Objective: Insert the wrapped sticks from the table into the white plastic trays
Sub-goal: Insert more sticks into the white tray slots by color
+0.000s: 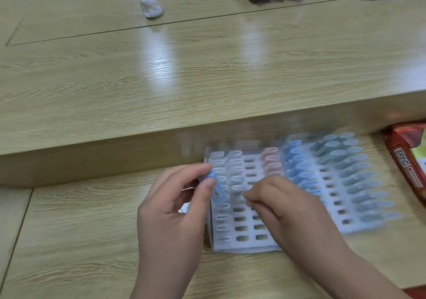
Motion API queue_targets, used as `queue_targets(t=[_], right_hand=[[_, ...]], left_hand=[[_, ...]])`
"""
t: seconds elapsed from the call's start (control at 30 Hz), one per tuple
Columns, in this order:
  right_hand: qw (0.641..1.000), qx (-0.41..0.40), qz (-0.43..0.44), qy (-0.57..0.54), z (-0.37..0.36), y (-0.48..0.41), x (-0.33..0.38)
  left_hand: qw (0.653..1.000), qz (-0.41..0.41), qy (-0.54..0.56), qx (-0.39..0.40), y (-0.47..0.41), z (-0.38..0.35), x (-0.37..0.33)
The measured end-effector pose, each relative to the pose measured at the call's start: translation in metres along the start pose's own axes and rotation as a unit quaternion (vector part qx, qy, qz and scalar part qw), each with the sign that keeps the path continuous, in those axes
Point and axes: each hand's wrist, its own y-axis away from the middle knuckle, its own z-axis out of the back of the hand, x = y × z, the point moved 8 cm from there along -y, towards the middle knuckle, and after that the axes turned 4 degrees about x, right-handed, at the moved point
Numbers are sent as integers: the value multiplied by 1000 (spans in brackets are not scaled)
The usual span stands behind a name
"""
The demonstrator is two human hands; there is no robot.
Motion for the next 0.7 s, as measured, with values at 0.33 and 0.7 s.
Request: queue_targets(t=[0.33, 0.7], right_hand=[[998, -59, -17, -18, 23, 15, 7], [966, -182, -76, -165, 102, 53, -55]], left_hand=[[998, -59, -10, 31, 5, -20, -25], [976, -86, -85, 180, 13, -109, -35]])
